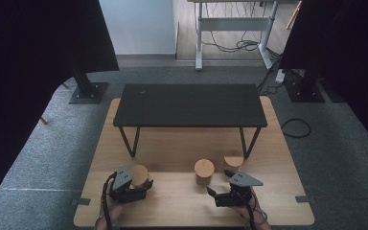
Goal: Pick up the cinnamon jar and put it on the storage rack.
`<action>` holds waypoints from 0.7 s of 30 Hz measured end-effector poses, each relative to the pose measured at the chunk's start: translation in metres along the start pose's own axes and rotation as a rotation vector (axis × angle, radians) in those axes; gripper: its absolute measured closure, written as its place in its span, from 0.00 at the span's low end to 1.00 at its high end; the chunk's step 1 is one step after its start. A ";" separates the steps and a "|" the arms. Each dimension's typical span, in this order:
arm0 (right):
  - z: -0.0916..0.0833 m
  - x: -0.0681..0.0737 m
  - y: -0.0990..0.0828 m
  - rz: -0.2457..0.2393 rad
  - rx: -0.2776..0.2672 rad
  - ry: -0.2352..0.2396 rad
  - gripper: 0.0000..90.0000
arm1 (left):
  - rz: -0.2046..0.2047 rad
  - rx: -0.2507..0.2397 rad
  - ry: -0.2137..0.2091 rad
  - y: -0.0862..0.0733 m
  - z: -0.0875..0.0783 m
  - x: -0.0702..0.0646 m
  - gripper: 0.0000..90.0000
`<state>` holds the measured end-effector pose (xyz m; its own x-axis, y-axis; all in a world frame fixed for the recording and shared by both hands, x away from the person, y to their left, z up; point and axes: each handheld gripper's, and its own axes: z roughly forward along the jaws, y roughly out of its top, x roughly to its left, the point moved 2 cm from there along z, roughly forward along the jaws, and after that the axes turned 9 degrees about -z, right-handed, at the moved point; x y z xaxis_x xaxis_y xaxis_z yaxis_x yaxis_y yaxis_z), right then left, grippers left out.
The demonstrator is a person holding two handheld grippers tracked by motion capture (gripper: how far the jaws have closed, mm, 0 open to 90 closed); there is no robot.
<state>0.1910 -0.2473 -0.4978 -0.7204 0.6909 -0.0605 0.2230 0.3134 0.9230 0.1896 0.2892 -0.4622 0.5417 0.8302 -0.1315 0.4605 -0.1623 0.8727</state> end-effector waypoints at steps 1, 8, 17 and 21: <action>0.000 0.000 0.000 -0.001 0.000 0.000 0.02 | 0.000 -0.003 0.000 0.000 -0.001 0.000 0.28; -0.001 0.000 0.000 0.003 -0.004 -0.006 0.03 | 0.010 -0.029 -0.019 0.002 -0.009 -0.003 0.28; -0.002 0.001 0.000 0.002 -0.009 -0.003 0.03 | 0.018 -0.051 -0.022 0.004 -0.012 -0.007 0.28; 0.000 0.000 0.000 0.001 -0.004 0.000 0.03 | 0.018 -0.057 -0.026 0.006 -0.015 -0.007 0.28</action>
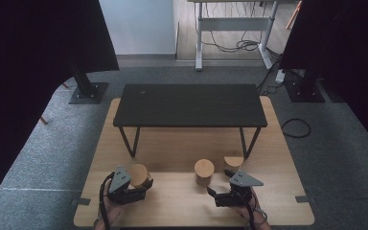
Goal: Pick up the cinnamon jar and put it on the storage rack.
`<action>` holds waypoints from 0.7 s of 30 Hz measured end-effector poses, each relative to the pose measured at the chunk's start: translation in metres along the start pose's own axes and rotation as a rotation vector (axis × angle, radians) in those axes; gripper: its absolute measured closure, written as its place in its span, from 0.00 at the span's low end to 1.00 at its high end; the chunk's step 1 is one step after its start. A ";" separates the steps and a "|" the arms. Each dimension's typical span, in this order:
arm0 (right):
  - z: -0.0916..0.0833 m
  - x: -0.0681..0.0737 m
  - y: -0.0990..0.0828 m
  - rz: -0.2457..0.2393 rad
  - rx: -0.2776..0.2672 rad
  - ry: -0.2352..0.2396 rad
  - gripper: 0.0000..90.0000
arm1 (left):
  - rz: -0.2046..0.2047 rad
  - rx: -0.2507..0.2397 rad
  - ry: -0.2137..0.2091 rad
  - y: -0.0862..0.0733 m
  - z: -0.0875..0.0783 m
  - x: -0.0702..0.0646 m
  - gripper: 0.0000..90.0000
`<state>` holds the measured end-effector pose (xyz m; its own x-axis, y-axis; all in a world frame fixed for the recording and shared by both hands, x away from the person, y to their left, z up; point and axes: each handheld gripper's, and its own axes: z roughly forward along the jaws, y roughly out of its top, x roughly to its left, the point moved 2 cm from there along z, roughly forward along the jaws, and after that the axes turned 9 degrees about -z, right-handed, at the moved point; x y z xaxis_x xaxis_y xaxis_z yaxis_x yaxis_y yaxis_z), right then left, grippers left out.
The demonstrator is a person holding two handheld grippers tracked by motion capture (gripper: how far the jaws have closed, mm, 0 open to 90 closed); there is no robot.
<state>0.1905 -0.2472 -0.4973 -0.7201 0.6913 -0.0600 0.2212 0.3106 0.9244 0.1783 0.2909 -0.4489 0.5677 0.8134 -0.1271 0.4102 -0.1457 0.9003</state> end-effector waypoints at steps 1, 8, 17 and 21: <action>0.000 0.000 0.000 0.000 0.001 0.001 0.03 | 0.000 -0.001 0.000 0.001 -0.001 0.000 0.28; 0.001 0.002 0.001 -0.006 0.006 0.001 0.03 | 0.001 -0.010 -0.011 0.002 -0.003 0.000 0.28; 0.001 0.004 0.001 -0.007 0.005 0.000 0.03 | -0.016 -0.007 -0.015 0.001 -0.003 0.003 0.28; 0.001 0.005 0.002 -0.012 0.005 0.005 0.03 | -0.011 -0.007 -0.010 0.002 -0.003 0.002 0.28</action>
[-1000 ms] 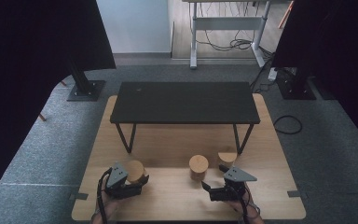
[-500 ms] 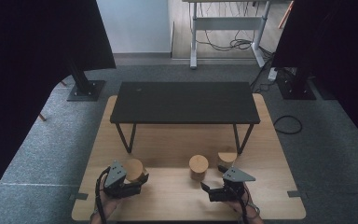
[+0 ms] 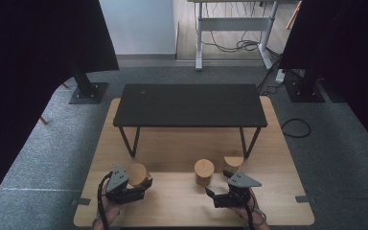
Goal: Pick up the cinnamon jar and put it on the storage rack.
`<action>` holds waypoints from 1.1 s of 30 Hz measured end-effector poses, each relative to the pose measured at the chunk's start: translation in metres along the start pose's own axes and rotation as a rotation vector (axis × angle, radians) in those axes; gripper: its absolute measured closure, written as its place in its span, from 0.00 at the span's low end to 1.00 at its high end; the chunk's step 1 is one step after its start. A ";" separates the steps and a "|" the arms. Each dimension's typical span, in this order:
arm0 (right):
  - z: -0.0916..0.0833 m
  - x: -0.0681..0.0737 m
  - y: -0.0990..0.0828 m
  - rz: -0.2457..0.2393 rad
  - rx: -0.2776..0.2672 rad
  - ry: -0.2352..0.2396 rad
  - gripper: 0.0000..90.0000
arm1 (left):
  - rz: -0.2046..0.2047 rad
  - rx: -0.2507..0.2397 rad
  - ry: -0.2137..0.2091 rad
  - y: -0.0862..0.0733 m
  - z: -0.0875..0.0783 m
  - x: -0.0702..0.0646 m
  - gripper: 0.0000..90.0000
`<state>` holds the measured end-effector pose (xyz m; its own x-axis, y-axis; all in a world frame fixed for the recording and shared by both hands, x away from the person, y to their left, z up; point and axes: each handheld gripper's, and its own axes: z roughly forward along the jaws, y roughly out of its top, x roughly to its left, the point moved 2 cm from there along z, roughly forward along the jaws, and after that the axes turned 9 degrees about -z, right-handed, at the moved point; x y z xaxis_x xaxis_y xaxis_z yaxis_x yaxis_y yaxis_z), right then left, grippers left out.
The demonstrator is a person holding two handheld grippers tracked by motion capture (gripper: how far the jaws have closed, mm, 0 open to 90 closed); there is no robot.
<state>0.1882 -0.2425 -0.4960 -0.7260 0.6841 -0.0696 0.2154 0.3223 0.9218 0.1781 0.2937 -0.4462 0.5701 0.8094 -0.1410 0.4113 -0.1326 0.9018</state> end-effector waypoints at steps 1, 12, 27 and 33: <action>0.000 0.000 0.000 -0.002 0.001 0.001 0.03 | -0.001 -0.001 0.000 0.000 0.000 0.000 0.28; 0.000 -0.001 0.000 0.002 0.007 -0.010 0.03 | 0.003 -0.013 0.000 0.009 -0.002 -0.001 0.28; 0.000 -0.001 0.000 -0.002 0.011 -0.009 0.03 | -0.004 -0.034 -0.015 0.026 -0.004 0.003 0.28; 0.000 0.000 0.000 -0.006 0.017 -0.015 0.03 | 0.002 -0.034 -0.014 0.030 -0.005 0.004 0.28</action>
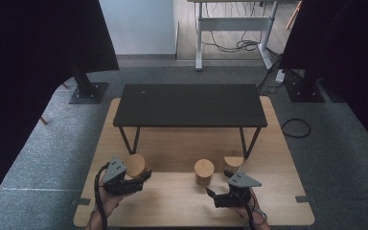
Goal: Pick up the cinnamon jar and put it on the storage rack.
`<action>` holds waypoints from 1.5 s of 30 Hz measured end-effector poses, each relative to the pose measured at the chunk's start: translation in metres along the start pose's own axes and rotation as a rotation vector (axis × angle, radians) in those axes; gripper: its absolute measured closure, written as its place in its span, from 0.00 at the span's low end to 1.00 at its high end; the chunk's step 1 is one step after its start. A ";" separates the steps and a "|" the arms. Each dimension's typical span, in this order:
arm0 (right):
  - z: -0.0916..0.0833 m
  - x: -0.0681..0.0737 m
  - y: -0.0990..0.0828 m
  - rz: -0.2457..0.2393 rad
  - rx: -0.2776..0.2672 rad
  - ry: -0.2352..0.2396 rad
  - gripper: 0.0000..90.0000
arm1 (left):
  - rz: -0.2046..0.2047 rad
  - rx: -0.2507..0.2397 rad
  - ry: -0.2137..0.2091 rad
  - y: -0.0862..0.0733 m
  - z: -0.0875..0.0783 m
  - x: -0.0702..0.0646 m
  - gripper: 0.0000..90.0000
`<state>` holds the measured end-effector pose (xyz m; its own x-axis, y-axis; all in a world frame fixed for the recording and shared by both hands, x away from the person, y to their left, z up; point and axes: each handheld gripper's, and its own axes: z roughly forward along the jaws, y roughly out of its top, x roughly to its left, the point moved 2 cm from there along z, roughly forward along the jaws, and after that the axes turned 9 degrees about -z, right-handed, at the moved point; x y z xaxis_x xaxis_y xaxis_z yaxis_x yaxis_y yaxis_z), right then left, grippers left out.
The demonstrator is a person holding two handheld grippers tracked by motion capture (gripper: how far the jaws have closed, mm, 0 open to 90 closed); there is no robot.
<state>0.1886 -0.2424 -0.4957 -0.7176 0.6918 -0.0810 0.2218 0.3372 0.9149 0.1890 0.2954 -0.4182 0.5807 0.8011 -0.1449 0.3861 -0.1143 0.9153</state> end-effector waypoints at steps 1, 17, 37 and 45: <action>0.000 0.000 0.000 0.001 0.002 0.002 0.03 | 0.000 -0.001 0.000 0.001 0.000 0.000 0.28; 0.001 0.001 0.001 -0.009 0.013 -0.003 0.03 | 0.006 -0.016 0.005 0.013 0.000 0.002 0.28; 0.003 0.003 0.002 -0.016 0.020 0.001 0.03 | 0.022 -0.032 0.001 0.034 0.004 0.002 0.28; 0.002 0.002 0.002 -0.014 0.017 -0.001 0.03 | 0.030 -0.033 -0.007 0.044 0.007 0.002 0.28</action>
<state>0.1885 -0.2390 -0.4946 -0.7202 0.6874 -0.0937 0.2230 0.3574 0.9069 0.2127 0.2878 -0.3808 0.5968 0.7935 -0.1195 0.3444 -0.1187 0.9313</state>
